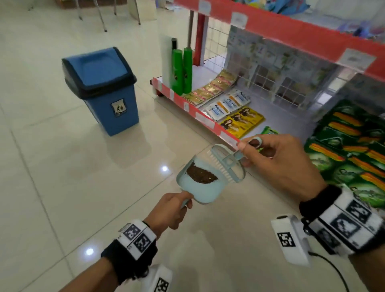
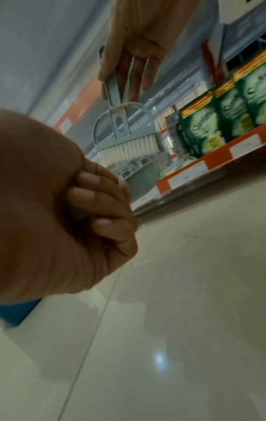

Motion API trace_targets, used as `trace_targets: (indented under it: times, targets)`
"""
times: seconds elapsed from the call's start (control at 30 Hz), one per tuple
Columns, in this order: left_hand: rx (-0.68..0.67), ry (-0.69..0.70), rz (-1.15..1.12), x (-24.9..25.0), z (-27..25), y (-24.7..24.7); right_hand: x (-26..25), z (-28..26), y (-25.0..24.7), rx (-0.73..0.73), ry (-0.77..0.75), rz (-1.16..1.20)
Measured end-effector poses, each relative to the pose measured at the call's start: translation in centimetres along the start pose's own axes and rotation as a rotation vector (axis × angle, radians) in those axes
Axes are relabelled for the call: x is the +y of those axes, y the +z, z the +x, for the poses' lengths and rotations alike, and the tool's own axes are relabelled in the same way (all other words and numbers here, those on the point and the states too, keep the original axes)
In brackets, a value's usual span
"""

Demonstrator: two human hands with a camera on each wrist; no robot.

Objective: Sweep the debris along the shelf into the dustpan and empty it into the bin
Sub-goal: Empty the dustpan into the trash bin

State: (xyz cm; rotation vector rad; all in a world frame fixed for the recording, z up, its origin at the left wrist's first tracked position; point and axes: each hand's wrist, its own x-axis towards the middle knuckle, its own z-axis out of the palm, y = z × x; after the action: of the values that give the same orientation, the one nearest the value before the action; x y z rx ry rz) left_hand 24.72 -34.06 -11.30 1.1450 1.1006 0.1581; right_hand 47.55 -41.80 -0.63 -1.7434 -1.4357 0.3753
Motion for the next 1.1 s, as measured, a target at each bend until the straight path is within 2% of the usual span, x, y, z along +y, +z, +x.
trace_targets:
  times: [0.17,0.43,0.67,0.87,1.1]
  targets:
    - [0.064,-0.012,-0.045,0.7,0.6,-7.1,-3.0,5.8,5.6,-0.05,0.071,0.074]
    - [0.166,0.022,-0.106,5.3,4.2,-15.3,-5.9,16.5,11.9,-0.152,-0.007,0.078]
    - [0.271,0.054,-0.117,12.5,4.0,-21.2,-9.6,24.7,13.8,-0.171,-0.091,0.181]
    - [0.33,0.021,-0.205,18.1,3.1,-23.9,-13.4,30.4,13.4,-0.226,-0.144,0.196]
    - [0.283,-0.018,-0.334,21.7,4.5,-26.8,-15.6,35.5,15.0,-0.272,-0.108,0.205]
